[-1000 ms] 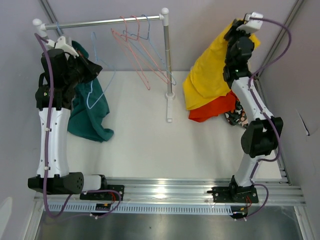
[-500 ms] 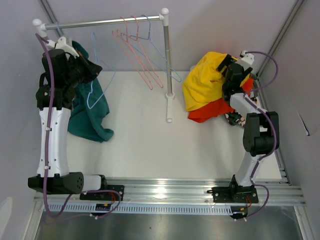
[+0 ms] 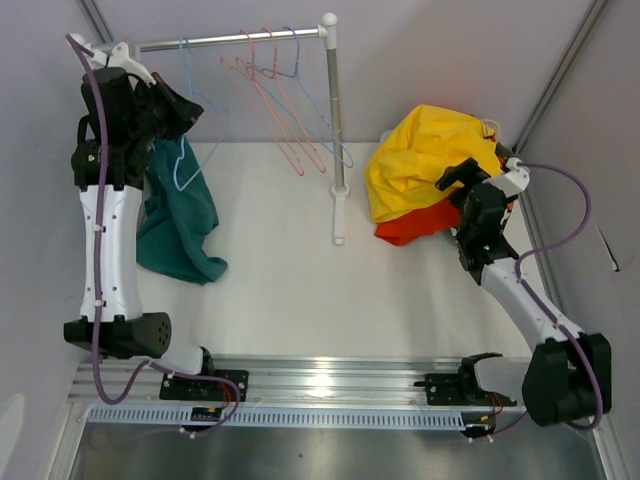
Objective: Remove the shorts from the hanger
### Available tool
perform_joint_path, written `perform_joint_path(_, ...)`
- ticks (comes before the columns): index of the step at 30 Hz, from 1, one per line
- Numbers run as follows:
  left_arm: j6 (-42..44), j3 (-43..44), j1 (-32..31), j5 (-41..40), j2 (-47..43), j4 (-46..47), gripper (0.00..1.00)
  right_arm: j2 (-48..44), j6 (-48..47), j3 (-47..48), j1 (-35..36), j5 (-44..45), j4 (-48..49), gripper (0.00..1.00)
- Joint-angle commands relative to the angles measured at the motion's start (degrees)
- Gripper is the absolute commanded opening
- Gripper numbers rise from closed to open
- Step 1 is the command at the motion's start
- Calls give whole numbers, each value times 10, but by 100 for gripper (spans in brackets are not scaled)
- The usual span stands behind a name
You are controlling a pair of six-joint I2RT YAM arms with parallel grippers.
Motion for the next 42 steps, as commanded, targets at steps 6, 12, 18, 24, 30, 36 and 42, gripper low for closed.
perform_joint_path(6,-35,66,-13,19,41,41,0,-118,3,-65,63,-19,-54,99)
perform_joint_path(12,-48,120,-52,19,78,49,0,-115,-15,-80,128,-2,-54,99)
perform_joint_path(18,-52,168,-63,7,117,44,0,-113,-17,-90,159,4,-47,99)
perform_joint_path(24,-51,192,-63,-8,144,42,0,-120,-28,-91,162,6,-45,99)
perform_joint_path(30,-44,182,-64,-27,149,34,0,-124,-28,-96,162,8,-44,100)
perform_joint_path(36,-43,87,-67,-18,106,55,0,-124,-26,-102,165,4,-43,99)
perform_joint_path(42,-20,70,-78,-31,50,32,19,-127,-19,-105,170,3,-48,99)
